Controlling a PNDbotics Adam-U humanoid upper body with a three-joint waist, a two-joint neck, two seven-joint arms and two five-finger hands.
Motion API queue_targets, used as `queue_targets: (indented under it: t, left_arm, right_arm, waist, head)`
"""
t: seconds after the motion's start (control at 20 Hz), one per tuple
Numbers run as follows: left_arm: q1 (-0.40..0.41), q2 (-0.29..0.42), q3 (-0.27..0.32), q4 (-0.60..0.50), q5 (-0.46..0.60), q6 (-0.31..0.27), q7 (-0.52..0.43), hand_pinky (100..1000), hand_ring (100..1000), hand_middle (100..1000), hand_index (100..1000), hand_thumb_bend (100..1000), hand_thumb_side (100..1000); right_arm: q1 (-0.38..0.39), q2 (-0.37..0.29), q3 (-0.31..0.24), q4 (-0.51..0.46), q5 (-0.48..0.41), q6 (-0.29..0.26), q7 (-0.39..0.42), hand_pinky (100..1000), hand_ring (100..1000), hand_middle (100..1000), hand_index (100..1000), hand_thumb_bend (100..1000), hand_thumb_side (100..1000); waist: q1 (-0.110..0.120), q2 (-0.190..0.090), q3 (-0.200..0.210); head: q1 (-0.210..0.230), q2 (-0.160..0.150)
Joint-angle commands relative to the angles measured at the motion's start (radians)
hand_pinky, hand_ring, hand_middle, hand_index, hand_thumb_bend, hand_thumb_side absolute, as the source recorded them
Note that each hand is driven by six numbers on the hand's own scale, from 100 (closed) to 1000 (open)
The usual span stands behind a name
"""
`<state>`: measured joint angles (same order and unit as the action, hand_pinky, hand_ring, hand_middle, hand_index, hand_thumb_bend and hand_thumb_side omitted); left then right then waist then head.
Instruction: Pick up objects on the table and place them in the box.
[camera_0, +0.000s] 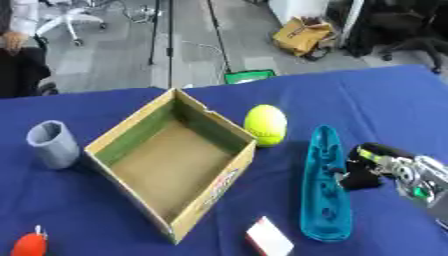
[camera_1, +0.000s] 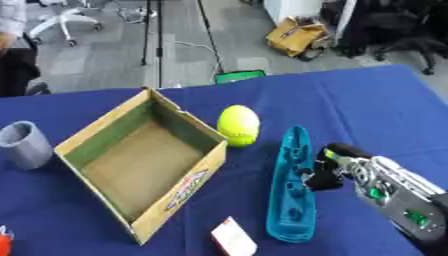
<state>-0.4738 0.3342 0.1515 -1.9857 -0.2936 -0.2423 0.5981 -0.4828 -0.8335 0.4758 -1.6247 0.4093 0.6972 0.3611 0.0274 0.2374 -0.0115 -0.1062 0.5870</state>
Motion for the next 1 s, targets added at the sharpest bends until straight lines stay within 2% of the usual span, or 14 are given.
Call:
queue_targets:
  t: [0.05, 0.6, 1.0]
  left_arm:
    - [-0.014, 0.012, 0.007, -0.014, 0.004, -0.001, 0.006, 893, 957, 970, 972, 100, 1000]
    - [-0.018, 0.012, 0.007, -0.014, 0.006, -0.002, 0.007, 892, 955, 968, 970, 100, 993]
    - [-0.022, 0.015, 0.005, -0.014, 0.005, -0.002, 0.006, 892, 957, 968, 969, 100, 992]
  right_arm:
    - [-0.018, -0.040, -0.009, -0.021, 0.007, 0.005, -0.010, 839, 723, 279, 422, 123, 409]
    - [-0.051, -0.049, 0.004, -0.035, 0.047, 0.003, -0.029, 826, 648, 227, 367, 100, 309]
    - [-0.089, -0.067, 0.014, -0.062, 0.079, -0.002, -0.024, 820, 620, 215, 358, 100, 311]
  waist:
    - [-0.005, -0.015, 0.001]
    - [-0.007, -0.015, 0.003]
    - [-0.015, -0.015, 0.000]
  head:
    - [-0.002, -0.005]
    - [-0.005, -0.013]
    - [-0.008, -0.015]
